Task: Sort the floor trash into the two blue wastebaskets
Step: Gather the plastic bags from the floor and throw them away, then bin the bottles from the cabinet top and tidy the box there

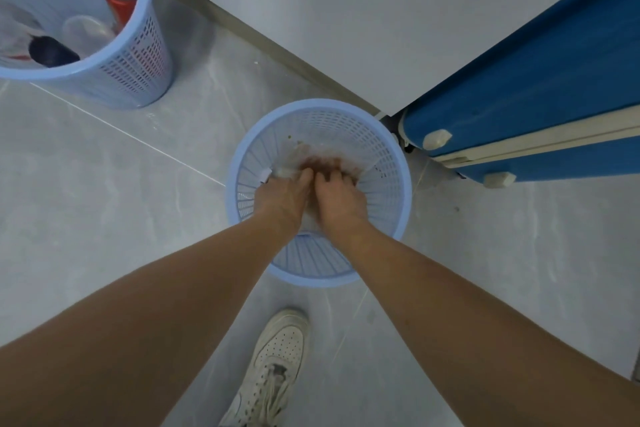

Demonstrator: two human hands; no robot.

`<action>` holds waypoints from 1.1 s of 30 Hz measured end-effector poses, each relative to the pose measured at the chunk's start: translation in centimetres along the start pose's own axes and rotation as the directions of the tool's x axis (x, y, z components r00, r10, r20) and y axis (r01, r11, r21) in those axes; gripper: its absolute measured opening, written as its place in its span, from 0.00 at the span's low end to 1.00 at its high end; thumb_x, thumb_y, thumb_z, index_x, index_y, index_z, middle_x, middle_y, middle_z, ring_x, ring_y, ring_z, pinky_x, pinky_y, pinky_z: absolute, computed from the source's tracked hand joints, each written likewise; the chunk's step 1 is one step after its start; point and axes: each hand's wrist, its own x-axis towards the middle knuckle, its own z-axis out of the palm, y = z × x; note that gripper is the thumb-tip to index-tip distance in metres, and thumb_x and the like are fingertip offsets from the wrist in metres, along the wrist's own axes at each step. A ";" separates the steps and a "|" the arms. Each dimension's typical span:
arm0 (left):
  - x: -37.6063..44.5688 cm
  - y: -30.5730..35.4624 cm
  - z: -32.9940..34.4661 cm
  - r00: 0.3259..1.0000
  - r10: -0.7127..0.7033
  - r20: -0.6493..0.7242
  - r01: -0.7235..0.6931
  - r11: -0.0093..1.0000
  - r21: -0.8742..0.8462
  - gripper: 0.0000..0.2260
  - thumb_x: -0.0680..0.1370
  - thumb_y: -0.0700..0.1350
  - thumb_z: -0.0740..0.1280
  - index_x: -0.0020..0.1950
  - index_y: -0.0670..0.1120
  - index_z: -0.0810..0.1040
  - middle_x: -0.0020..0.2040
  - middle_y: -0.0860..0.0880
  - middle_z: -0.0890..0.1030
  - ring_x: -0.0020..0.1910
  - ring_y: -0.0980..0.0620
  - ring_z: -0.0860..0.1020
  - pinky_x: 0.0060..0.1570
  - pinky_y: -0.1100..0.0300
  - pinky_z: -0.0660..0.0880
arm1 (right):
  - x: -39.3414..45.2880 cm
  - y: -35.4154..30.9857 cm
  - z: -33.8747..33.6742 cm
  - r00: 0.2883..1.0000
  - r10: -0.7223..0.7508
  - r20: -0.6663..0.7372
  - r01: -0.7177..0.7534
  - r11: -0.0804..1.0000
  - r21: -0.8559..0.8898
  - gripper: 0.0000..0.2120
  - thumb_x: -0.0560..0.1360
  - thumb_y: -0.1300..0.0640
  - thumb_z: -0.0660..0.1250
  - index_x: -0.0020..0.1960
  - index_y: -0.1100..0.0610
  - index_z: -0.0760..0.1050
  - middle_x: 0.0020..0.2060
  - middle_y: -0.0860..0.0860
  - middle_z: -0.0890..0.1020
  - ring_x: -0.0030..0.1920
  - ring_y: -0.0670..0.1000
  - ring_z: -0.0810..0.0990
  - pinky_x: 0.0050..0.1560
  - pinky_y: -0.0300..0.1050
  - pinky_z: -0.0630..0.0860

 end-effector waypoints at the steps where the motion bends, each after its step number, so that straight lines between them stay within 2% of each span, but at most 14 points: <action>1: 0.1 0.0 0.0 1.000 0.000 0.004 0.000 1.000 -0.009 0.29 0.77 0.41 0.71 0.73 0.50 0.60 0.62 0.43 0.79 0.63 0.40 0.77 0.53 0.47 0.77 | 0.0 -0.2 0.2 1.000 0.011 -0.010 -0.011 1.000 -0.004 0.21 0.77 0.60 0.69 0.67 0.58 0.68 0.63 0.60 0.73 0.64 0.62 0.74 0.56 0.55 0.76; 4: -1.0 0.3 -1.2 0.999 0.002 0.037 -0.002 1.000 0.018 0.24 0.80 0.43 0.67 0.73 0.49 0.61 0.66 0.42 0.77 0.67 0.40 0.74 0.58 0.47 0.75 | -1.2 -0.6 -0.3 0.999 0.043 -0.023 -0.044 0.998 -0.040 0.23 0.73 0.60 0.73 0.66 0.57 0.71 0.63 0.58 0.75 0.65 0.59 0.74 0.60 0.55 0.73; 7: -3.8 0.4 -3.2 0.998 0.036 0.057 -0.039 0.998 0.057 0.24 0.79 0.43 0.68 0.73 0.47 0.64 0.68 0.42 0.73 0.69 0.40 0.72 0.61 0.48 0.74 | -3.7 -0.5 -2.5 0.998 0.035 -0.058 -0.035 0.999 0.003 0.25 0.71 0.60 0.73 0.66 0.55 0.71 0.63 0.56 0.75 0.66 0.58 0.72 0.62 0.54 0.70; 9: -6.4 0.0 -4.7 0.996 0.082 -0.017 -0.081 0.996 0.045 0.21 0.79 0.45 0.68 0.71 0.46 0.68 0.66 0.42 0.71 0.68 0.41 0.71 0.59 0.49 0.73 | -5.9 -0.6 -4.6 0.986 0.011 -0.166 -0.004 0.999 0.042 0.18 0.72 0.60 0.69 0.62 0.55 0.73 0.60 0.55 0.77 0.63 0.58 0.73 0.57 0.53 0.69; 12: -10.4 -1.1 -7.0 0.968 0.153 -0.197 -0.154 0.988 0.007 0.14 0.81 0.47 0.61 0.66 0.45 0.73 0.65 0.44 0.72 0.65 0.43 0.71 0.55 0.52 0.72 | -9.1 -1.2 -7.4 0.947 -0.018 -0.322 0.053 0.994 0.099 0.11 0.73 0.61 0.66 0.55 0.55 0.77 0.54 0.53 0.80 0.55 0.57 0.77 0.51 0.53 0.70; 15: -14.7 -3.0 -9.3 0.947 0.165 -0.277 -0.181 0.983 -0.036 0.13 0.81 0.48 0.59 0.64 0.46 0.71 0.64 0.44 0.72 0.63 0.43 0.71 0.52 0.52 0.71 | -12.3 -3.1 -10.5 0.925 -0.035 -0.378 0.103 0.982 0.161 0.10 0.72 0.64 0.66 0.52 0.55 0.78 0.52 0.52 0.80 0.52 0.56 0.77 0.49 0.52 0.73; 18: -19.4 -6.2 -11.5 0.941 0.149 -0.302 -0.190 0.975 -0.111 0.17 0.82 0.51 0.59 0.69 0.46 0.70 0.63 0.45 0.73 0.62 0.44 0.71 0.52 0.52 0.72 | -15.5 -6.6 -13.9 0.917 -0.064 -0.395 0.162 0.962 0.220 0.10 0.71 0.65 0.66 0.51 0.57 0.78 0.51 0.52 0.81 0.52 0.55 0.78 0.49 0.52 0.75; 21: -25.0 -10.9 -14.2 0.941 0.087 -0.329 -0.165 0.962 -0.219 0.19 0.81 0.54 0.60 0.70 0.49 0.69 0.62 0.47 0.74 0.62 0.45 0.72 0.55 0.50 0.74 | -18.5 -11.9 -17.9 0.913 -0.116 -0.392 0.223 0.945 0.239 0.09 0.73 0.61 0.67 0.53 0.57 0.79 0.47 0.51 0.82 0.49 0.55 0.79 0.46 0.54 0.78; 24: -31.0 -17.4 -17.1 0.933 -0.025 -0.358 -0.092 0.947 -0.307 0.23 0.79 0.58 0.62 0.72 0.50 0.69 0.64 0.47 0.74 0.64 0.45 0.72 0.58 0.48 0.75 | -21.4 -19.2 -22.7 0.921 -0.179 -0.347 0.277 0.926 0.258 0.13 0.76 0.54 0.66 0.60 0.53 0.77 0.51 0.50 0.82 0.53 0.54 0.79 0.49 0.53 0.78; 26: -35.5 -22.7 -19.1 0.918 -0.108 -0.382 -0.045 0.927 -0.372 0.25 0.79 0.60 0.63 0.72 0.51 0.69 0.64 0.48 0.74 0.64 0.45 0.72 0.58 0.48 0.75 | -23.0 -24.8 -26.0 0.900 -0.248 -0.358 0.346 0.907 0.241 0.13 0.77 0.52 0.66 0.60 0.53 0.77 0.51 0.49 0.82 0.54 0.54 0.80 0.51 0.50 0.77; 30: -45.7 -33.8 -22.3 0.847 -0.297 -0.440 0.058 0.876 -0.480 0.26 0.78 0.62 0.64 0.73 0.53 0.68 0.63 0.50 0.75 0.64 0.47 0.73 0.58 0.48 0.76 | -26.3 -37.0 -32.0 0.862 -0.375 -0.341 0.459 0.863 0.211 0.13 0.78 0.50 0.67 0.60 0.52 0.77 0.52 0.48 0.82 0.54 0.51 0.79 0.52 0.45 0.73; 33: -54.3 -41.4 -23.3 0.772 -0.442 -0.456 0.126 0.811 -0.571 0.26 0.78 0.62 0.64 0.73 0.54 0.68 0.61 0.51 0.76 0.64 0.48 0.73 0.58 0.49 0.76 | -29.5 -46.6 -35.0 0.808 -0.493 -0.324 0.566 0.802 0.192 0.12 0.77 0.48 0.66 0.59 0.50 0.77 0.49 0.45 0.80 0.50 0.48 0.78 0.52 0.45 0.76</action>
